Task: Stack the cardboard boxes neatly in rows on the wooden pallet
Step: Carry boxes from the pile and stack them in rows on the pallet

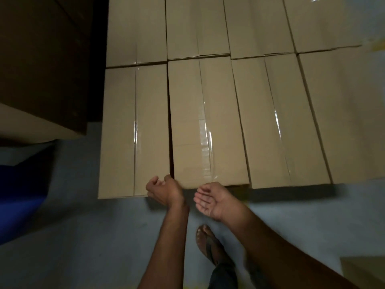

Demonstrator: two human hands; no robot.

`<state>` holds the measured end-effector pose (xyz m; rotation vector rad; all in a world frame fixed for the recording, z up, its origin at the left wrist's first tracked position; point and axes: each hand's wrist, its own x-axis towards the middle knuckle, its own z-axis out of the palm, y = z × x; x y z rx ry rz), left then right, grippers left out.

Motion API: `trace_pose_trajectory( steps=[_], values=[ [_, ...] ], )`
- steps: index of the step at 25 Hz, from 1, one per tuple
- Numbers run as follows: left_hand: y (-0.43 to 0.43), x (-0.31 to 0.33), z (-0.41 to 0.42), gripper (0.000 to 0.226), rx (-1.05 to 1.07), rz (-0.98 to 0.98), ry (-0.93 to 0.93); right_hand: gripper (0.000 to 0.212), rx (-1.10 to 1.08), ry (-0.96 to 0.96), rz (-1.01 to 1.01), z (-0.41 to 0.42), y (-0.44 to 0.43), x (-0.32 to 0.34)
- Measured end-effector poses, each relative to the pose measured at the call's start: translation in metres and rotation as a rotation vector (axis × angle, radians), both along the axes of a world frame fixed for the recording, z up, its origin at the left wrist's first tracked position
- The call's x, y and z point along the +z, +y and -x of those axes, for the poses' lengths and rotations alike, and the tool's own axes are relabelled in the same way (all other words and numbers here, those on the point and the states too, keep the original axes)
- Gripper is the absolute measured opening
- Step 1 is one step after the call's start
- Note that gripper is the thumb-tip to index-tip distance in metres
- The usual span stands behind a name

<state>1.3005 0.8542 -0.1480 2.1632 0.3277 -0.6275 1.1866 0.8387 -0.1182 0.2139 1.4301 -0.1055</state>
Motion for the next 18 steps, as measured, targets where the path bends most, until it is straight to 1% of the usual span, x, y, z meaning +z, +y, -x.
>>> trace_pose_trajectory(
  steps=[2,4,6,7,8,10,11,13,14,16,17,18],
  values=[
    [0.013,0.002,-0.033,0.046,0.048,-0.112,-0.055,0.024,0.019,-0.039,-0.005,-0.028,0.011,-0.001],
    [0.030,-0.003,-0.070,0.060,0.123,-0.216,-0.070,0.043,-0.004,-0.066,-0.015,-0.053,0.022,-0.008],
    [0.052,-0.020,-0.107,0.072,0.106,-0.289,-0.105,0.054,-0.042,-0.117,-0.040,-0.076,0.036,-0.014],
    [0.062,-0.033,-0.123,0.076,0.074,-0.290,-0.117,0.053,-0.069,-0.140,-0.037,-0.086,0.040,-0.019],
    [0.070,-0.045,-0.136,0.077,0.053,-0.250,-0.114,0.046,-0.114,-0.150,-0.033,-0.095,0.041,-0.022],
    [0.076,-0.057,-0.142,0.075,0.052,-0.081,-0.113,0.018,-0.226,-0.171,-0.042,-0.105,0.041,-0.024],
    [0.077,-0.061,-0.142,0.079,0.048,-0.011,-0.106,0.009,-0.300,-0.160,-0.034,-0.110,0.040,-0.032],
    [0.081,-0.077,-0.140,0.094,0.053,0.084,-0.035,0.010,-0.412,-0.107,-0.027,-0.113,0.038,-0.038],
    [0.081,-0.081,-0.136,0.098,0.041,0.104,0.004,0.015,-0.441,-0.080,-0.027,-0.113,0.038,-0.037],
    [0.079,-0.066,-0.128,0.110,0.001,0.083,0.060,0.033,-0.460,-0.033,-0.024,-0.108,0.040,-0.037],
    [0.075,-0.058,-0.128,0.117,-0.043,0.046,0.040,0.038,-0.468,-0.008,-0.032,-0.106,0.040,-0.036],
    [0.070,-0.055,-0.131,0.124,-0.078,0.020,0.012,0.037,-0.474,0.013,-0.033,-0.105,0.039,-0.036]
  ],
)
